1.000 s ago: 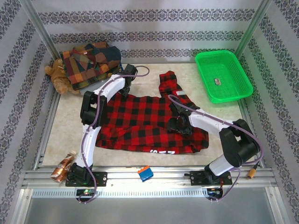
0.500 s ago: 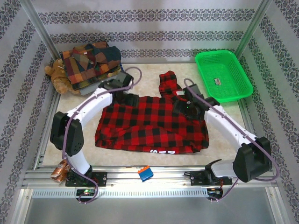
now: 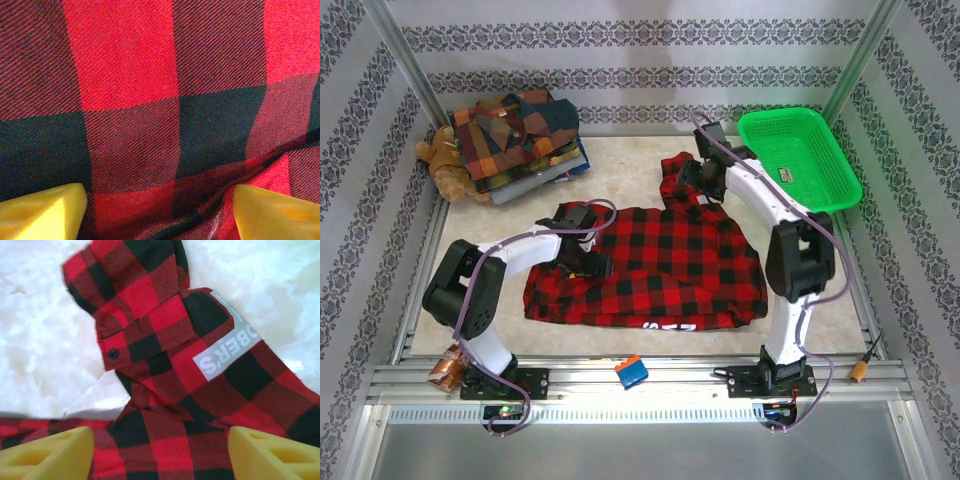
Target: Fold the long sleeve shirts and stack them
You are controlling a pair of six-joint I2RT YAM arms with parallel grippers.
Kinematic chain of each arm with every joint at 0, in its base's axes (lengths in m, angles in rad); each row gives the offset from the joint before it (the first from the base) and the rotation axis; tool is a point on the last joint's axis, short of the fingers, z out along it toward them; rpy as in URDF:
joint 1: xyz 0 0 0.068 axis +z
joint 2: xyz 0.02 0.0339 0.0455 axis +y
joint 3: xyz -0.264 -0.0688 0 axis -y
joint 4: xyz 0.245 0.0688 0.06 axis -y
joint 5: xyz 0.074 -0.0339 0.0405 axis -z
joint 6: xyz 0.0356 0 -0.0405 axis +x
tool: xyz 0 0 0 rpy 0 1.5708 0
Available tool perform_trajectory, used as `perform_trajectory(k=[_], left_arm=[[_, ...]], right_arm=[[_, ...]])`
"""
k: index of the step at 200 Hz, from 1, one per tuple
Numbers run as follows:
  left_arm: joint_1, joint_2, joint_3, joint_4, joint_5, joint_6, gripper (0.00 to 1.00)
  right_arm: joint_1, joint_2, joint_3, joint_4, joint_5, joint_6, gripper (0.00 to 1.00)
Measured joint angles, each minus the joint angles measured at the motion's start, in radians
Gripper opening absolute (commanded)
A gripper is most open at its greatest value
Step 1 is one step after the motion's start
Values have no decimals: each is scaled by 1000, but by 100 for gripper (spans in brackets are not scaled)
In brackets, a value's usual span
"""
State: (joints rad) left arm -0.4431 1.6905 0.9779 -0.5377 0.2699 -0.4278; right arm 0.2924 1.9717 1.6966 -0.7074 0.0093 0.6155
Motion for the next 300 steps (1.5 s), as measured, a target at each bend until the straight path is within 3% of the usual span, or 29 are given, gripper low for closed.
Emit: perform_trajectory(k=[26, 100, 212, 224, 267, 284, 300], left_arm=[[6, -29, -35, 27, 31, 0, 79], [6, -120, -157, 154, 101, -63, 79], [34, -124, -165, 165, 116, -77, 78], [34, -124, -167, 166, 116, -74, 78], [40, -142, -187, 173, 118, -70, 78], [40, -148, -194, 172, 115, -68, 78], [46, -155, -200, 172, 115, -66, 78]], right_arm=[[0, 126, 84, -14, 0, -18, 65], [-1, 305, 256, -25, -3, -43, 64], [-35, 402, 338, -60, -10, 82, 55], [-40, 428, 370, -59, -11, 100, 50], [-55, 497, 454, -56, -11, 165, 10], [-61, 502, 481, -51, -10, 190, 3], [-62, 503, 510, -36, -11, 201, 3]])
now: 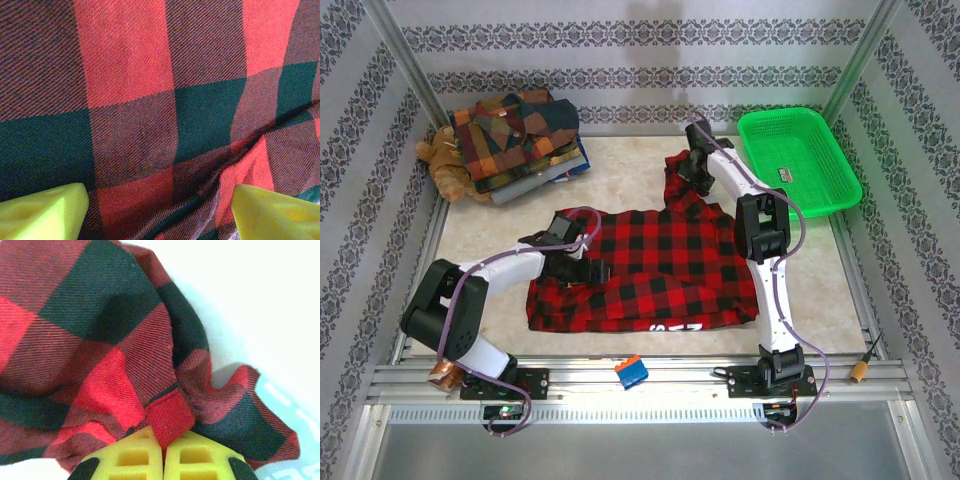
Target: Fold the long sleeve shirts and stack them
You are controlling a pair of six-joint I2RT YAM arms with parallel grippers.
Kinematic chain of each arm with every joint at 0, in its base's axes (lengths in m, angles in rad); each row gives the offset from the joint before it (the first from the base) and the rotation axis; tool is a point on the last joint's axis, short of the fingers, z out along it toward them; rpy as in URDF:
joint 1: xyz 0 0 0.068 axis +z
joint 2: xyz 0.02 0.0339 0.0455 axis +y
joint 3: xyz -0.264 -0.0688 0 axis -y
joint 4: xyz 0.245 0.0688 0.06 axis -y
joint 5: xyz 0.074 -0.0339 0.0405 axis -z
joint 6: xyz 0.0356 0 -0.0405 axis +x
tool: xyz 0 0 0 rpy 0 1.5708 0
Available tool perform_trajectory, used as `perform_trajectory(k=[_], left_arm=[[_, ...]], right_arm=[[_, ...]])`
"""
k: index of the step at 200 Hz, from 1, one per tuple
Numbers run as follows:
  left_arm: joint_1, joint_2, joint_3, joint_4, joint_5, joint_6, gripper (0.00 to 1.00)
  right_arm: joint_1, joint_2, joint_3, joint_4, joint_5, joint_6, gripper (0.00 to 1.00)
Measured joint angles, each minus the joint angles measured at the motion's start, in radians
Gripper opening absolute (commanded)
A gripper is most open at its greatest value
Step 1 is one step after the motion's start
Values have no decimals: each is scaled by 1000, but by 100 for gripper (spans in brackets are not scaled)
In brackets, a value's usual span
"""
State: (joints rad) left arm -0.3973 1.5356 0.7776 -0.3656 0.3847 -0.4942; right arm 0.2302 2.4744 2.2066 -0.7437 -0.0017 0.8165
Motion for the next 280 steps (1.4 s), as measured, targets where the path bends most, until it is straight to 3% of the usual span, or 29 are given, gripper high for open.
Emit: perform_trajectory(k=[43, 79, 98, 127, 170, 205, 250, 280], left_arm=[[8, -13, -14, 0, 0, 4, 78], [12, -14, -18, 0, 1, 14, 77], [13, -19, -23, 0, 0, 16, 77], [29, -44, -33, -31, -6, 16, 78], [69, -74, -41, -106, -40, 15, 78], [83, -76, -41, -117, -41, 15, 78], [97, -65, -31, -124, -37, 19, 78], [119, -65, -31, -128, -29, 24, 78]], right_arm=[[-12, 7, 85, 37, -29, 25, 13], [-29, 30, 156, 55, -65, 31, 48], [-34, 42, 166, 76, -97, 17, 56], [-31, 21, 114, 69, -103, -20, 55], [-6, -271, -443, 105, -85, -30, 48], [58, -432, -737, 124, -39, -6, 37], [64, -566, -949, 103, 88, 54, 37], [37, -673, -1088, 86, 154, 117, 43]])
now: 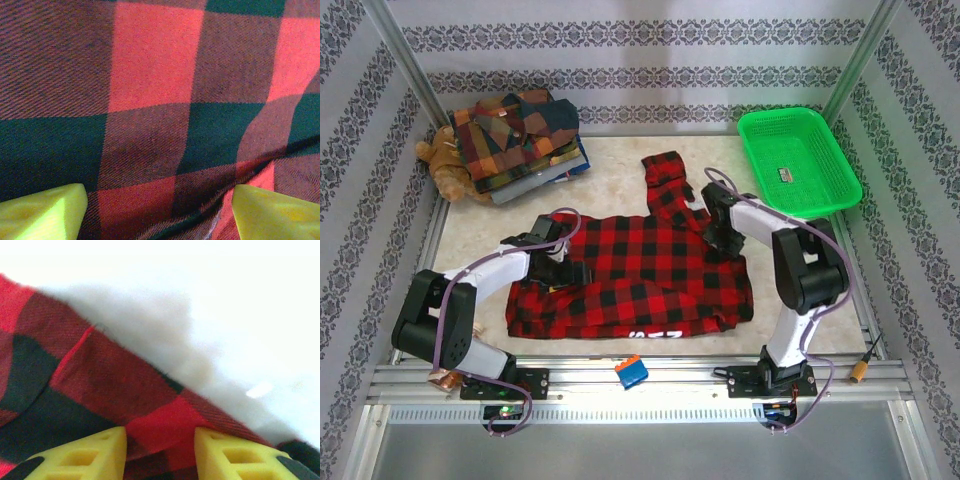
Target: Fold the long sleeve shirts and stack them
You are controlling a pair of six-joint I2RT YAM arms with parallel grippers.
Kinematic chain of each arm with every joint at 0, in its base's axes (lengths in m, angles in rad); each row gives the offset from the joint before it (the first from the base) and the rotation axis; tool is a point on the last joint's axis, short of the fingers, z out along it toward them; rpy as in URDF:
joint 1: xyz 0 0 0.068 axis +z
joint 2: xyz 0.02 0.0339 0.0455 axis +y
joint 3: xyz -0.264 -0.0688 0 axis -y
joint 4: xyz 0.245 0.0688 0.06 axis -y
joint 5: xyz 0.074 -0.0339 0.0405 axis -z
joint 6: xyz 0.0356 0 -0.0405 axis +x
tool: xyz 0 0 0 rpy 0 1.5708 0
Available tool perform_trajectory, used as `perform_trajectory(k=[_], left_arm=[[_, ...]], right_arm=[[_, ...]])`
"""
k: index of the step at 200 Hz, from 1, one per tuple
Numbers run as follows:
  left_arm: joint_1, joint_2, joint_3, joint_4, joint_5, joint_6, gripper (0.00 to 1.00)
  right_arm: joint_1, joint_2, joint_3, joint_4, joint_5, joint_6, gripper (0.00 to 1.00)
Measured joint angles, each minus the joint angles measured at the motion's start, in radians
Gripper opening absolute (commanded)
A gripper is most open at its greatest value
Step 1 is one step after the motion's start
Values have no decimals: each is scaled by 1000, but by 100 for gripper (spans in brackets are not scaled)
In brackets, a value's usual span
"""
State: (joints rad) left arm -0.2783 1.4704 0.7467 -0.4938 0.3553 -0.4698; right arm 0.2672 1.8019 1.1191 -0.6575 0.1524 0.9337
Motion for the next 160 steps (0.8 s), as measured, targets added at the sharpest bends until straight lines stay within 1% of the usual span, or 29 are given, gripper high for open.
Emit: perform_trajectory(k=[24, 43, 56, 76, 97, 113, 128, 141, 160], left_arm=[[8, -11, 0, -2, 14, 14, 78], [12, -37, 1, -8, 45, 20, 79], [12, -66, 19, -23, 74, 20, 82], [12, -107, 93, -44, 97, 17, 87], [21, -103, 214, -73, 100, 26, 85], [58, -58, 306, -99, 102, 47, 85], [98, -5, 361, -113, 92, 72, 85], [124, 47, 397, -134, 78, 98, 83], [158, 127, 441, -162, 58, 142, 82]], right_arm=[[-13, -66, -60, -1, 18, 25, 49], [-14, -98, -59, 53, 13, -6, 56], [-14, -107, -27, 85, -5, -56, 60], [-15, -88, 82, 130, -66, -159, 59], [-25, 5, 271, 154, -145, -270, 55], [-30, 108, 412, 166, -198, -346, 55], [-30, 195, 503, 162, -223, -395, 52], [-35, 272, 575, 138, -234, -431, 51], [-36, 356, 639, 105, -238, -465, 51]])
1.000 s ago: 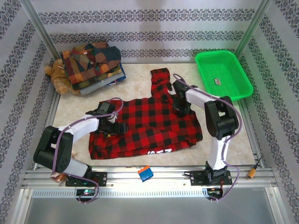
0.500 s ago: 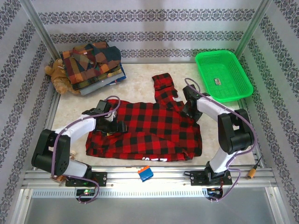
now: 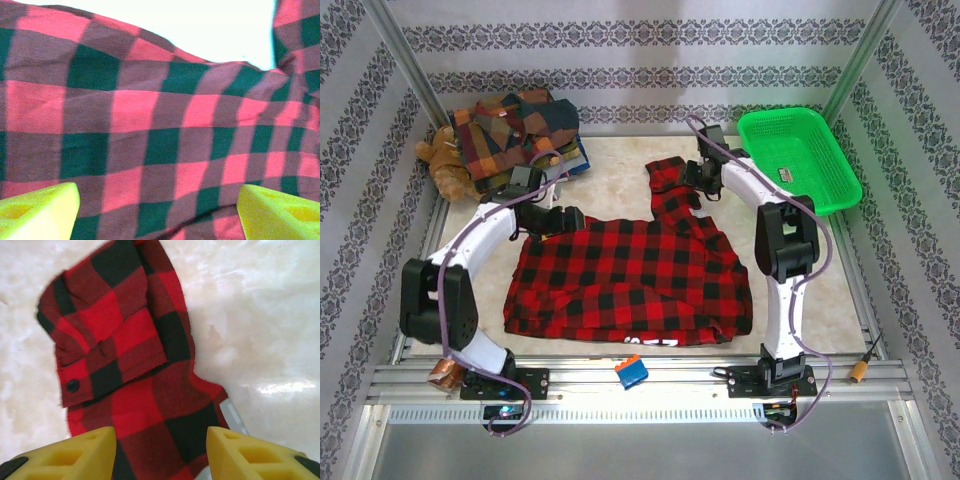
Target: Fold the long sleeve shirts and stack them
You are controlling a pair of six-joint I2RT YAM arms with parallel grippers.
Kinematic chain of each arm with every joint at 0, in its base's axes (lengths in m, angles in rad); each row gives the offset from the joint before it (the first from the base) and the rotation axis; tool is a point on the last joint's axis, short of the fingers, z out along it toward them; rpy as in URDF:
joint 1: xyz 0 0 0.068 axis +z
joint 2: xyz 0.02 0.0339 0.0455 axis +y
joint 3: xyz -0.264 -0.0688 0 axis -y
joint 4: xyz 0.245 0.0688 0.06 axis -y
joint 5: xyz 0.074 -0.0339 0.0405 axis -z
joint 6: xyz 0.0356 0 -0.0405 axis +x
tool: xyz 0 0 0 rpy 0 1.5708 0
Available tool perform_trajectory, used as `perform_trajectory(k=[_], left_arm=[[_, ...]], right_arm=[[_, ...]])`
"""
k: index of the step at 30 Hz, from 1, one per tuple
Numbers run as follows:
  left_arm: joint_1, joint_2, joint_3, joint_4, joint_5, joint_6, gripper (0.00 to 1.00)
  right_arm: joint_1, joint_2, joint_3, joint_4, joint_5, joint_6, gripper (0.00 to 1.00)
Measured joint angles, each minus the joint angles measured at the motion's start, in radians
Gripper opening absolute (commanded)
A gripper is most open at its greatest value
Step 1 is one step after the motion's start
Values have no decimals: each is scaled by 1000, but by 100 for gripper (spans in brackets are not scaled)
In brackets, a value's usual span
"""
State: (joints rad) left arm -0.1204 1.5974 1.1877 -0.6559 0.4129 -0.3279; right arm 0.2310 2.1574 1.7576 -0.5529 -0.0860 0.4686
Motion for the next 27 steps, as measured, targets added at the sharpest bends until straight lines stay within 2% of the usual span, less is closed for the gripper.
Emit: perform_trajectory(k=[7, 11, 19, 27], left_arm=[[98, 95, 79, -39, -70, 83, 82], [111, 105, 99, -49, -78, 105, 80], [169, 267, 217, -55, -87, 165, 77], [175, 357, 327, -60, -90, 217, 72]], right_arm=[[-7, 82, 71, -58, -1, -48, 50], [-14, 101, 111, -76, -3, -58, 46], [-29, 205, 185, -95, -44, -57, 40], [-33, 220, 191, -95, -62, -47, 25]])
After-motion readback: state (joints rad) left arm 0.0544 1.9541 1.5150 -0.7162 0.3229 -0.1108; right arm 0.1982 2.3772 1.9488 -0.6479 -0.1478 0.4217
